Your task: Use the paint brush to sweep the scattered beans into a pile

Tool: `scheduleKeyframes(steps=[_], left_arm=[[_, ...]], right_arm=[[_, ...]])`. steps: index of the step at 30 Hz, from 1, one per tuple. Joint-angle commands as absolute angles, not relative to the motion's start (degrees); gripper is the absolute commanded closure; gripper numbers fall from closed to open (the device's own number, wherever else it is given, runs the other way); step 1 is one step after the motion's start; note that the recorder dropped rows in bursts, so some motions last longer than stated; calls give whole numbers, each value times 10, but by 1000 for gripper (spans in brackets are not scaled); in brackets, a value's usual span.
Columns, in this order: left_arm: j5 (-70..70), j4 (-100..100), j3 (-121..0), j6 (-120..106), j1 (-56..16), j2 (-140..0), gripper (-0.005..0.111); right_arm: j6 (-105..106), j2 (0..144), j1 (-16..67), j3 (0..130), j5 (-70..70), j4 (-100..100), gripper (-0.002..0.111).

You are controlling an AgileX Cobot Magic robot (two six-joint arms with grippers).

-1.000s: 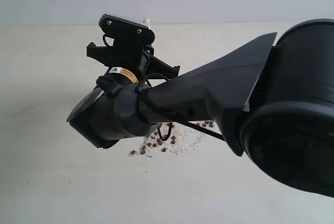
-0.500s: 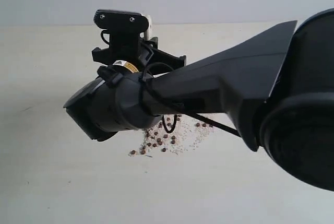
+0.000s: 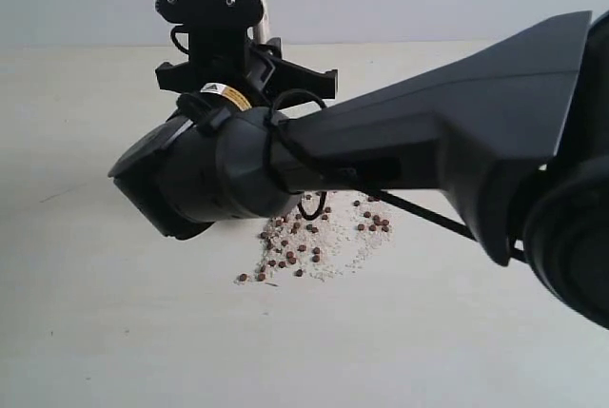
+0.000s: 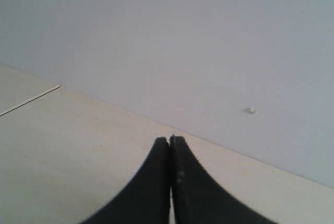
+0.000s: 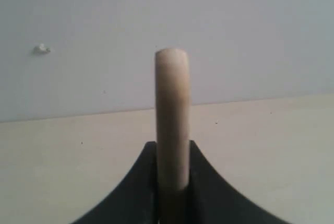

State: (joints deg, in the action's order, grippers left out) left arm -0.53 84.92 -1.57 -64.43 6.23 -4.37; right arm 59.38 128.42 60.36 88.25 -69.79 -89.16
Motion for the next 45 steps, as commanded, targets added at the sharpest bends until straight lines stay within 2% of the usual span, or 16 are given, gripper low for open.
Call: scheduleKeyframes(steps=[1,13,20,24,33,45], left_arm=[[-3,851,-14,-644,64,-46,107],[-3,851,-14,-647,64,-46,107],[-3,851,-14,-647,64,-46,107],[-3,851,-14,-647,64,-46,107],[-3,851,-14,-647,64,-46,107],[-3,851,-14,-647,64,-46,107]], right_arm=[[540,1278,603,884,-700,-860,108],[305,1281,576,884,-699,-752,108],[166,1313,529,884,-612,-707,108],[119,1341,525,884,-621,-682,108],[207,1373,530,884,-679,-764,108],[503,1326,539,884,-700,-890,108]])
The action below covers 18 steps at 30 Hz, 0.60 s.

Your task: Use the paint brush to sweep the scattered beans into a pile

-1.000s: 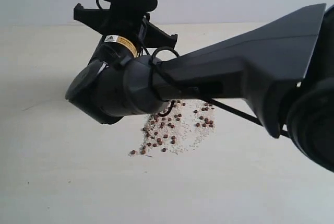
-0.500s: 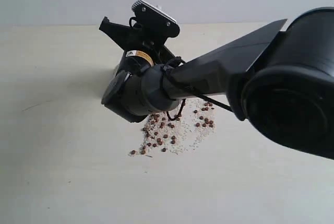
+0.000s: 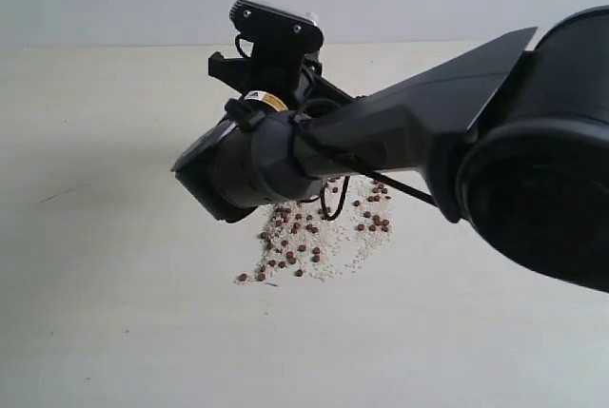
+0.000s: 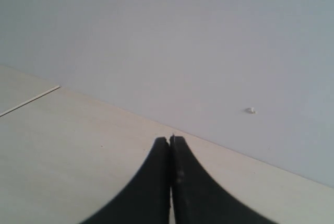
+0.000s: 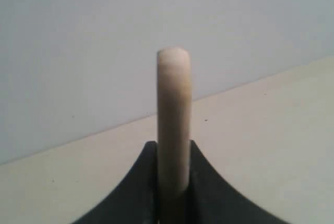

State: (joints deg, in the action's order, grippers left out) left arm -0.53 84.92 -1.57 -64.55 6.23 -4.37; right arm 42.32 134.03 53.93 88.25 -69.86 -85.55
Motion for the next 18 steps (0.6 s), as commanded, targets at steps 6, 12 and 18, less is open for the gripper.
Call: scheduleKeyframes(steps=[6,12,18], left_arm=[[-3,851,-14,-647,64,-46,107],[-3,851,-14,-647,64,-46,107],[-3,851,-14,-647,64,-46,107]], right_arm=[[551,1310,539,884,-700,-940,108],[532,1273,539,884,-700,-895,108],[544,1238,539,884,-700,-891,108]])
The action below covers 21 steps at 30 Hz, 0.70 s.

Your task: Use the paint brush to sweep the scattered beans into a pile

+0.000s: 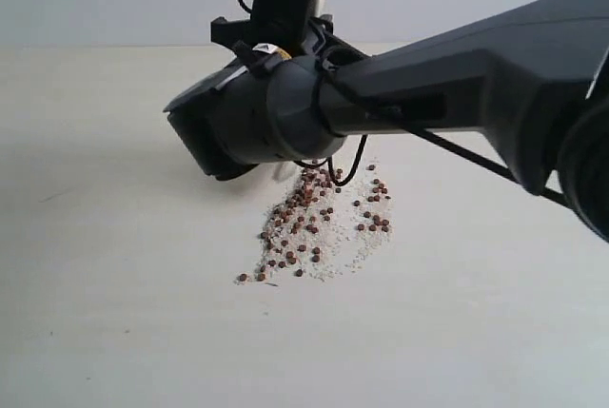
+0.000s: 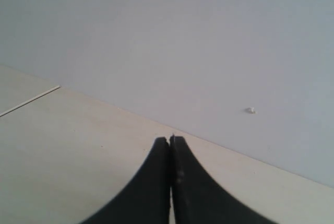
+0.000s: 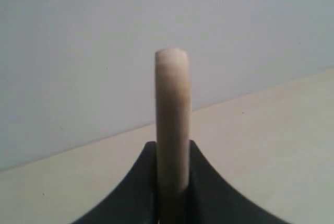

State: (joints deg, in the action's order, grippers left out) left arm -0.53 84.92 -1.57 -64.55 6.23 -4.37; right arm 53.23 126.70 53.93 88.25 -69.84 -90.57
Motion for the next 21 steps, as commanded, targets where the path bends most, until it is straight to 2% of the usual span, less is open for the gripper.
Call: scheduleKeyframes(steps=[1,10,21], left_arm=[[-3,851,-14,-647,64,-46,107],[-3,851,-14,-646,64,-46,107],[-3,851,-14,-646,64,-46,107]], right_arm=[[550,1232,540,884,-700,-892,108],[534,1176,570,832,-700,-802,108],[158,1031,572,540,-700,-515,108]])
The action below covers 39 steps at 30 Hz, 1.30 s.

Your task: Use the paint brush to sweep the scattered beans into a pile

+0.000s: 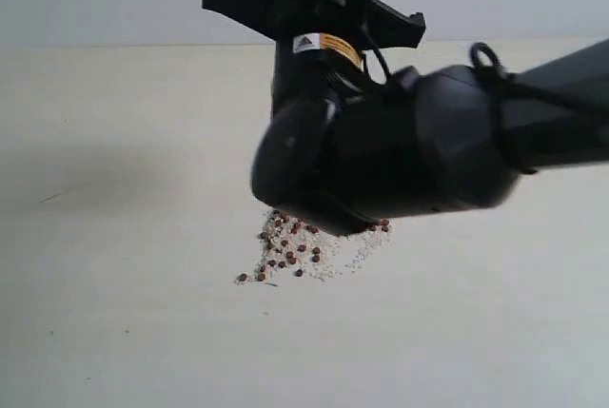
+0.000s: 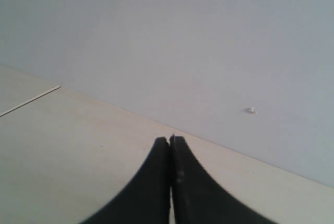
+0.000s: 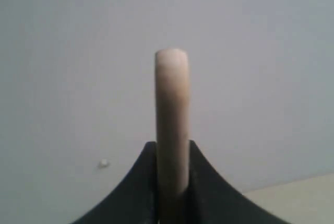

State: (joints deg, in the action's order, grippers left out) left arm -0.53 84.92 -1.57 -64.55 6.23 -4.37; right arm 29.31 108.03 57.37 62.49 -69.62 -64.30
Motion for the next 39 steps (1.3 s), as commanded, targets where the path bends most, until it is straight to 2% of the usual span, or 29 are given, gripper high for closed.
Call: scheduleKeyframes(steps=[1,7,15,25,39], left_arm=[[-3,851,-14,-646,64,-46,107],[-3,851,-14,-646,64,-46,107],[-3,851,-14,-646,64,-46,107],[-3,851,-14,-646,64,-46,107],[-3,851,-14,-646,64,-46,107]], right_arm=[[128,1020,572,518,-700,-491,108],[20,992,572,441,-659,-332,108],[-32,992,572,428,-561,-186,108],[-78,1006,572,333,-659,-110,108],[-107,1098,548,330,-685,-82,108]])
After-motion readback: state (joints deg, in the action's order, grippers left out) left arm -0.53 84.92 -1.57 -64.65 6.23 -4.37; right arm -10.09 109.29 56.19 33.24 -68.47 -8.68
